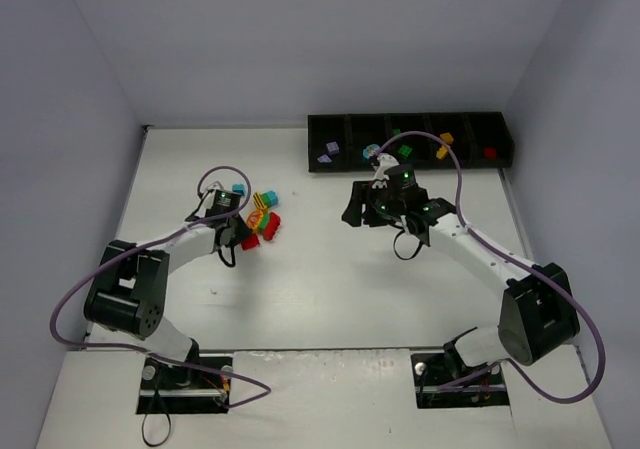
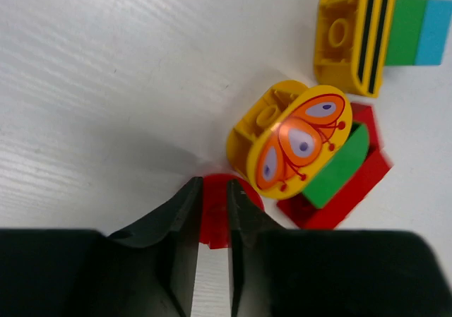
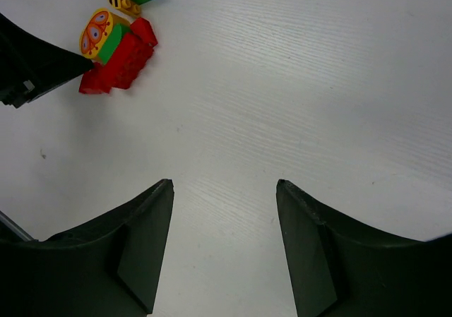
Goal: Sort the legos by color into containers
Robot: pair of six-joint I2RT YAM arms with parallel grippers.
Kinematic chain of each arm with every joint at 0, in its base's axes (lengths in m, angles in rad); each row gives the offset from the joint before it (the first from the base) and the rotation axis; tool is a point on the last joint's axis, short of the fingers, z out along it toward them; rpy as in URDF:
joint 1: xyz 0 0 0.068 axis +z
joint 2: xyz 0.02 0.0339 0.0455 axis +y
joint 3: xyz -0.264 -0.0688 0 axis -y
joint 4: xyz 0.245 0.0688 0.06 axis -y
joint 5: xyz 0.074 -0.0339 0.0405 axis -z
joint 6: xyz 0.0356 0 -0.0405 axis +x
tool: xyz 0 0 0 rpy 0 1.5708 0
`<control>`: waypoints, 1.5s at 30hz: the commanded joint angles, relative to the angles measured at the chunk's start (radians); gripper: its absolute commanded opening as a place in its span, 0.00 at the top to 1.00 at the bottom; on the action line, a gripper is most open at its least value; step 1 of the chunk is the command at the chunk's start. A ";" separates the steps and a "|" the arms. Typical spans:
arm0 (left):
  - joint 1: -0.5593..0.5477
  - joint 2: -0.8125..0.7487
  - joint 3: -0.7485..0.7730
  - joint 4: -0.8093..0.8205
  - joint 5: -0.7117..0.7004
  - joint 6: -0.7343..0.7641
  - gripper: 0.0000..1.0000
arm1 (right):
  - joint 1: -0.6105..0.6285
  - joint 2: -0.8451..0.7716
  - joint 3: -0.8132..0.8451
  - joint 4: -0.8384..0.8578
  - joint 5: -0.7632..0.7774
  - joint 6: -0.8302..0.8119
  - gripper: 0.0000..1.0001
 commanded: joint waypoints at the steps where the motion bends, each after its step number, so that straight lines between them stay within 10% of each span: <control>1: -0.012 -0.034 -0.030 -0.023 0.007 -0.034 0.86 | 0.014 -0.004 0.041 0.037 -0.010 -0.017 0.44; 5: -0.038 -0.091 -0.027 -0.048 -0.002 -0.002 1.00 | 0.025 -0.001 0.036 0.036 -0.009 -0.017 0.44; 18: -0.060 -0.263 -0.042 -0.075 0.076 0.032 0.99 | 0.110 0.030 0.079 0.030 -0.020 -0.023 0.44; 26: -0.008 -0.464 0.066 -0.342 -0.100 0.131 0.26 | 0.305 0.197 0.186 0.094 0.051 0.020 0.43; 35: 0.077 -0.634 0.126 -0.572 -0.232 0.137 0.19 | 0.459 0.524 0.453 0.122 0.125 0.023 0.57; 45: 0.077 -0.761 0.202 -0.689 -0.329 0.194 0.19 | 0.506 0.749 0.654 0.100 0.238 0.083 0.41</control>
